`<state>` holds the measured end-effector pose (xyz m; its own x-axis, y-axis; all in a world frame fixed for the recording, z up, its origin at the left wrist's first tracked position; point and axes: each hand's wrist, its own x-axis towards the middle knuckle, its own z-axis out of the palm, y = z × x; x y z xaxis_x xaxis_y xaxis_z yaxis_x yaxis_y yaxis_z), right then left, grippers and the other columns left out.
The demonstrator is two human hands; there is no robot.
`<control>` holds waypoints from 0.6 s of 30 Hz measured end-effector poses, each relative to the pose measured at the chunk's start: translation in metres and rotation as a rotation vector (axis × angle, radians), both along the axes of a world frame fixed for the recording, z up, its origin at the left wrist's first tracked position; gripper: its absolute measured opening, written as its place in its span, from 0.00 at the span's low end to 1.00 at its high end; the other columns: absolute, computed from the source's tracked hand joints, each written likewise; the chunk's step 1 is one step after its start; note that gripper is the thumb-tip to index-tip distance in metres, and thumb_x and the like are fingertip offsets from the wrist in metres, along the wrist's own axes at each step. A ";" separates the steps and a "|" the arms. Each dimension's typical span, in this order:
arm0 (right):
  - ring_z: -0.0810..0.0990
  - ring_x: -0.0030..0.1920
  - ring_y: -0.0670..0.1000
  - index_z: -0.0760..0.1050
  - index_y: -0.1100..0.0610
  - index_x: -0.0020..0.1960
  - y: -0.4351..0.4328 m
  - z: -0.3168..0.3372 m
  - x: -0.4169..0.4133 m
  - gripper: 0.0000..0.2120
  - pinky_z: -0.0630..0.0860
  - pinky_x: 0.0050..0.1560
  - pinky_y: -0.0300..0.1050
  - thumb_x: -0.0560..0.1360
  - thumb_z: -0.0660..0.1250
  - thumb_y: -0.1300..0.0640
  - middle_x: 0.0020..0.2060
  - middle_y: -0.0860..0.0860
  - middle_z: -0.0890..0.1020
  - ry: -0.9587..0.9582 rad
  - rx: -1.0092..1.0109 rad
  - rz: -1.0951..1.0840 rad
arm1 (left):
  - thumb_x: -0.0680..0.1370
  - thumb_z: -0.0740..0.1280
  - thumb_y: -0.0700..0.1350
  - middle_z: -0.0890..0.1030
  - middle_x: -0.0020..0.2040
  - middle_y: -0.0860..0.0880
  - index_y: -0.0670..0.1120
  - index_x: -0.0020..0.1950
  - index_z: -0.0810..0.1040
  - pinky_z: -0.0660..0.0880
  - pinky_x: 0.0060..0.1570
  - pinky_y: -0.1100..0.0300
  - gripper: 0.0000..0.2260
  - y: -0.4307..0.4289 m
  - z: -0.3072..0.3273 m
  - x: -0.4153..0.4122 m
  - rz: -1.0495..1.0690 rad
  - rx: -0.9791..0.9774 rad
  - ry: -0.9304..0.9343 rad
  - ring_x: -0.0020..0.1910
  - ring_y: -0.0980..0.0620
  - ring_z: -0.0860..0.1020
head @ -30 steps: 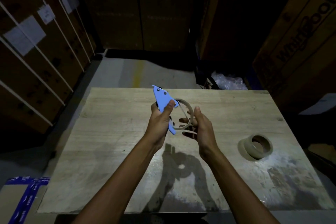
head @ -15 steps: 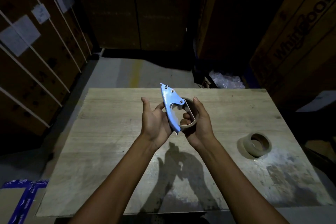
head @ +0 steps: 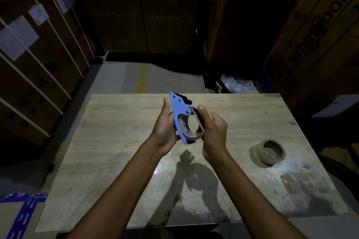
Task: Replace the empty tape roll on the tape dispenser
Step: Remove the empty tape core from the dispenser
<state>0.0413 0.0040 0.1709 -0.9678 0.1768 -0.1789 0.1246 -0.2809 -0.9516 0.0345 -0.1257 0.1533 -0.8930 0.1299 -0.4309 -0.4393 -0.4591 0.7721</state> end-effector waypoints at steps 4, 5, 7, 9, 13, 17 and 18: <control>0.83 0.45 0.49 0.81 0.55 0.53 0.009 -0.011 -0.001 0.17 0.82 0.42 0.40 0.70 0.75 0.45 0.45 0.50 0.84 0.267 0.479 -0.021 | 0.80 0.48 0.67 0.81 0.61 0.40 0.47 0.67 0.77 0.80 0.51 0.47 0.31 0.011 0.009 0.000 0.047 -0.100 -0.018 0.55 0.42 0.81; 0.83 0.47 0.47 0.80 0.55 0.55 0.012 -0.014 -0.001 0.20 0.80 0.43 0.37 0.69 0.75 0.44 0.48 0.49 0.84 0.337 0.596 -0.010 | 0.80 0.49 0.67 0.81 0.60 0.39 0.47 0.65 0.78 0.80 0.53 0.45 0.31 0.014 0.010 0.001 0.051 -0.094 -0.035 0.54 0.41 0.81; 0.82 0.48 0.48 0.79 0.57 0.59 0.018 -0.019 -0.001 0.25 0.79 0.43 0.38 0.69 0.73 0.43 0.51 0.51 0.84 0.496 0.800 0.008 | 0.80 0.50 0.68 0.82 0.58 0.40 0.47 0.64 0.79 0.78 0.57 0.42 0.31 0.019 0.011 0.003 0.034 -0.085 -0.056 0.54 0.42 0.82; 0.83 0.47 0.50 0.79 0.60 0.60 0.022 -0.026 -0.003 0.27 0.80 0.42 0.43 0.70 0.72 0.42 0.50 0.53 0.84 0.637 0.986 0.001 | 0.79 0.52 0.68 0.83 0.59 0.43 0.50 0.65 0.78 0.78 0.57 0.43 0.29 0.020 0.008 0.003 -0.010 -0.055 -0.062 0.58 0.44 0.82; 0.83 0.42 0.53 0.80 0.62 0.59 0.030 -0.032 -0.006 0.27 0.79 0.39 0.45 0.69 0.74 0.43 0.46 0.56 0.85 0.813 1.207 -0.075 | 0.79 0.61 0.62 0.81 0.61 0.44 0.45 0.68 0.77 0.75 0.60 0.46 0.26 0.028 0.006 0.006 -0.022 0.129 -0.049 0.60 0.45 0.79; 0.84 0.50 0.55 0.79 0.64 0.61 0.037 -0.034 -0.008 0.26 0.81 0.47 0.47 0.71 0.73 0.46 0.53 0.57 0.84 0.919 1.240 0.027 | 0.77 0.69 0.50 0.83 0.56 0.44 0.42 0.67 0.76 0.80 0.52 0.54 0.21 0.038 0.002 0.007 -0.004 0.164 0.009 0.54 0.48 0.82; 0.83 0.52 0.55 0.78 0.65 0.61 0.040 -0.033 -0.008 0.26 0.80 0.50 0.46 0.72 0.73 0.46 0.54 0.58 0.84 0.930 1.227 0.074 | 0.77 0.69 0.49 0.84 0.55 0.45 0.43 0.67 0.76 0.81 0.50 0.55 0.21 0.039 0.002 0.008 -0.004 0.156 0.013 0.52 0.48 0.83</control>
<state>0.0329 0.0443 0.1376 -0.6642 -0.2927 0.6879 -0.6465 0.6869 -0.3319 0.0420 -0.0863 0.1548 -0.8978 0.1976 -0.3935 -0.4316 -0.5722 0.6974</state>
